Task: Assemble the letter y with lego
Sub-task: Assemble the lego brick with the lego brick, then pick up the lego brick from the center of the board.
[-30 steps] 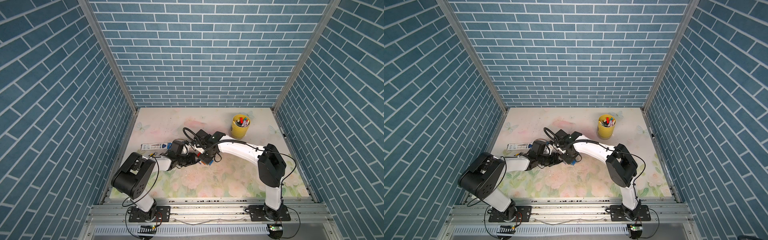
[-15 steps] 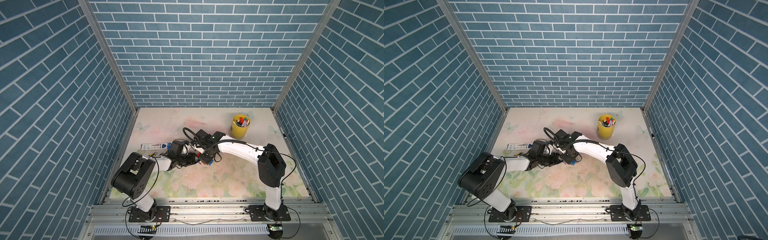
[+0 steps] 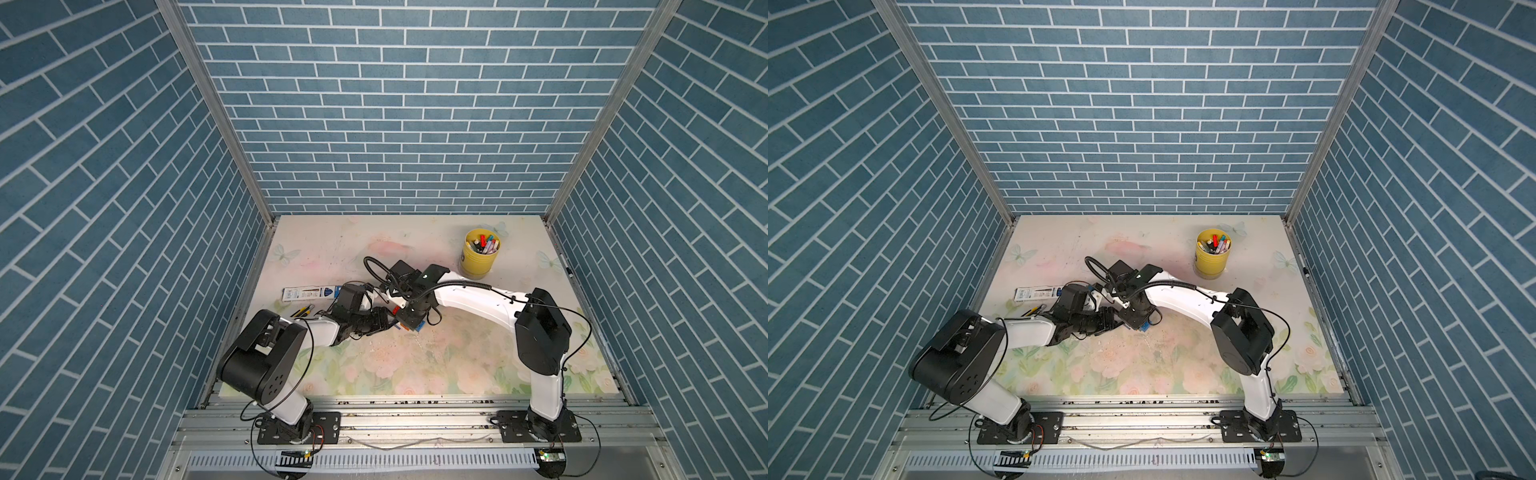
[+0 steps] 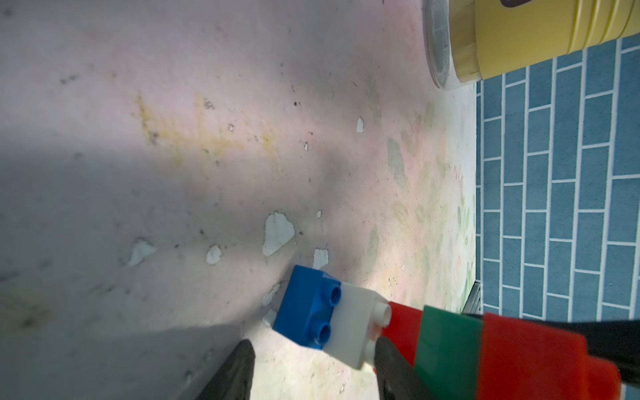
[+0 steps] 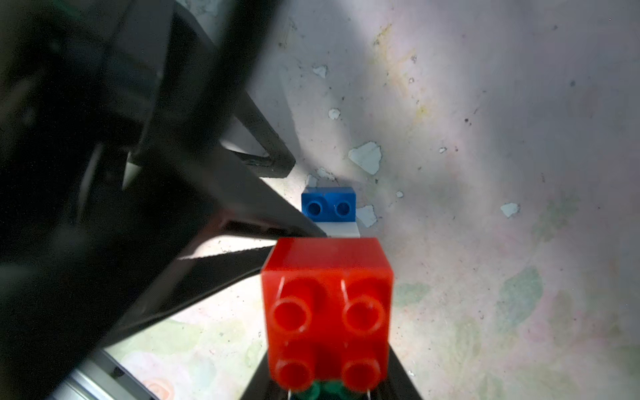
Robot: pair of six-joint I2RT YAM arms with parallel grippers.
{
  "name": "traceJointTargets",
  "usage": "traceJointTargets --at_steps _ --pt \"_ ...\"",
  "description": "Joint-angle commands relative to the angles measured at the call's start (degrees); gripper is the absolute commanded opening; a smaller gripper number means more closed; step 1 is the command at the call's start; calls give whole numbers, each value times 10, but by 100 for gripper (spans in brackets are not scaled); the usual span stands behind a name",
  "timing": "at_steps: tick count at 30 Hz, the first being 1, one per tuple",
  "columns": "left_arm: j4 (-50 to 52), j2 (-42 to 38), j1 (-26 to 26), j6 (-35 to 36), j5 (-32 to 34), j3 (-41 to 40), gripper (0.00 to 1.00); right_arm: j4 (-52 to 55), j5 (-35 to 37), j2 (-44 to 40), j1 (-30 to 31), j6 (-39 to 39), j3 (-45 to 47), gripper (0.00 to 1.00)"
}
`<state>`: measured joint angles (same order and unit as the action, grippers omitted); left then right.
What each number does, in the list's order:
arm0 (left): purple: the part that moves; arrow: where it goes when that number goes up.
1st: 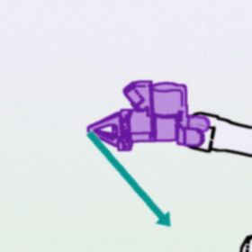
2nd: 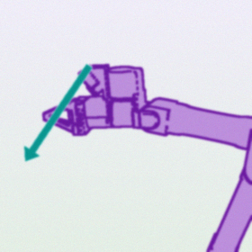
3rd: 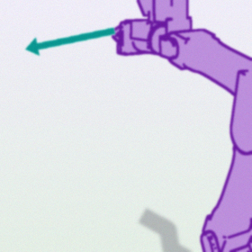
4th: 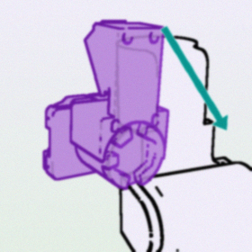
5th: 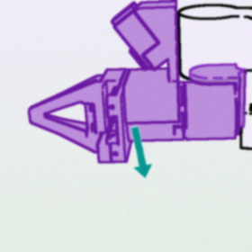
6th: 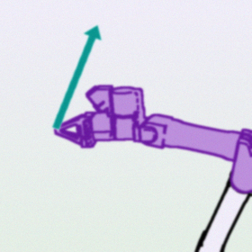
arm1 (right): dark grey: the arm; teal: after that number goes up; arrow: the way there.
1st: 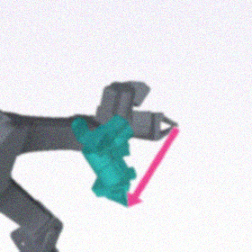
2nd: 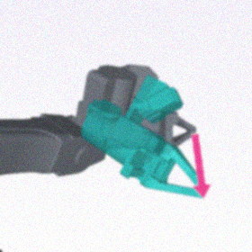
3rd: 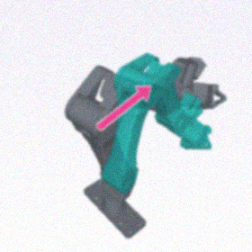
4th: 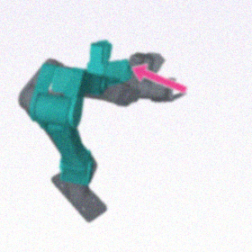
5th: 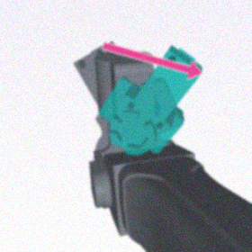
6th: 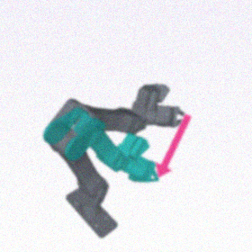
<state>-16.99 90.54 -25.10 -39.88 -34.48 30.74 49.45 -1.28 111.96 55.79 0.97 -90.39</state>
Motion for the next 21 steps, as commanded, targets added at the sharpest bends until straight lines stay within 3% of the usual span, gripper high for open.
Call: traceJointTargets --at_steps 1,21 --pt "136 9 16 10 76 -36 58 42 3 20 0 -21 4 18" --pt "131 -51 31 5 77 -58 67 45 -5 22 0 -24 -8 18"
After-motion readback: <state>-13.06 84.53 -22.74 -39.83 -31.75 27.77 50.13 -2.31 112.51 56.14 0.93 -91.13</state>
